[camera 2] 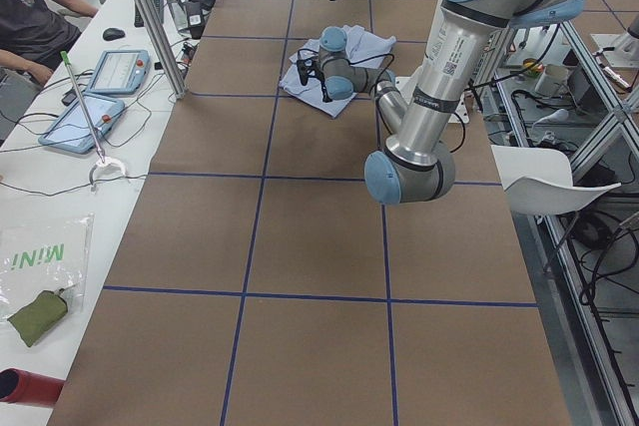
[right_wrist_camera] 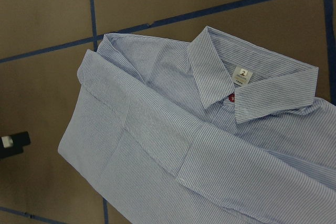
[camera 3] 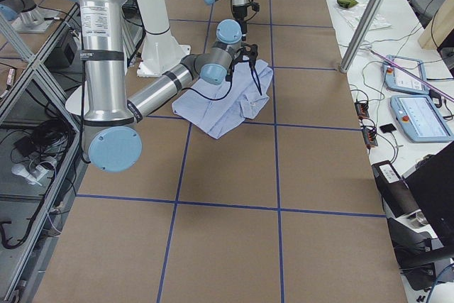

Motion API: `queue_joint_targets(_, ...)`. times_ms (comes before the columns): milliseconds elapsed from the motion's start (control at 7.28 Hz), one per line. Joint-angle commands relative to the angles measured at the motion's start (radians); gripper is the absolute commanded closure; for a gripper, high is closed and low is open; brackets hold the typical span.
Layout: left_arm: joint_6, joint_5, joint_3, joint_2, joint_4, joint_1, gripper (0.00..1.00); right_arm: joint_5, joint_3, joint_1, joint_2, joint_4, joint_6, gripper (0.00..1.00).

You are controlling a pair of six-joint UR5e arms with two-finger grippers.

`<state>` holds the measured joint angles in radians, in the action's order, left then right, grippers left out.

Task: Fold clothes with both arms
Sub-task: 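Open and raise the right gripper while the left gripper lowers to the shirt, then grasp the shirt edge nearest the left gripper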

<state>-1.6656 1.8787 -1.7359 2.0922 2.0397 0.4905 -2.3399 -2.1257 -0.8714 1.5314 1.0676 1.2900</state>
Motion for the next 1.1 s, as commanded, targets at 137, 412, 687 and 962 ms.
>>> queue_joint_targets(137,-0.074,-0.079,0.01,0.002,-0.128,-0.079,0.1,0.011,0.003,-0.003,-0.002,0.0,0.0,0.0)
queue_joint_targets(412,-0.074,-0.079,0.024,0.002,-0.133,-0.079,0.14,0.011,0.006,-0.008,0.0,0.0,0.0,0.0)
queue_joint_targets(687,-0.074,-0.081,0.049,0.006,-0.134,-0.079,0.15,0.01,0.01,-0.011,0.0,0.0,0.0,0.0)
queue_joint_targets(962,-0.074,-0.081,0.05,0.009,-0.147,-0.084,0.17,0.01,0.012,-0.018,0.001,0.0,-0.001,0.0)
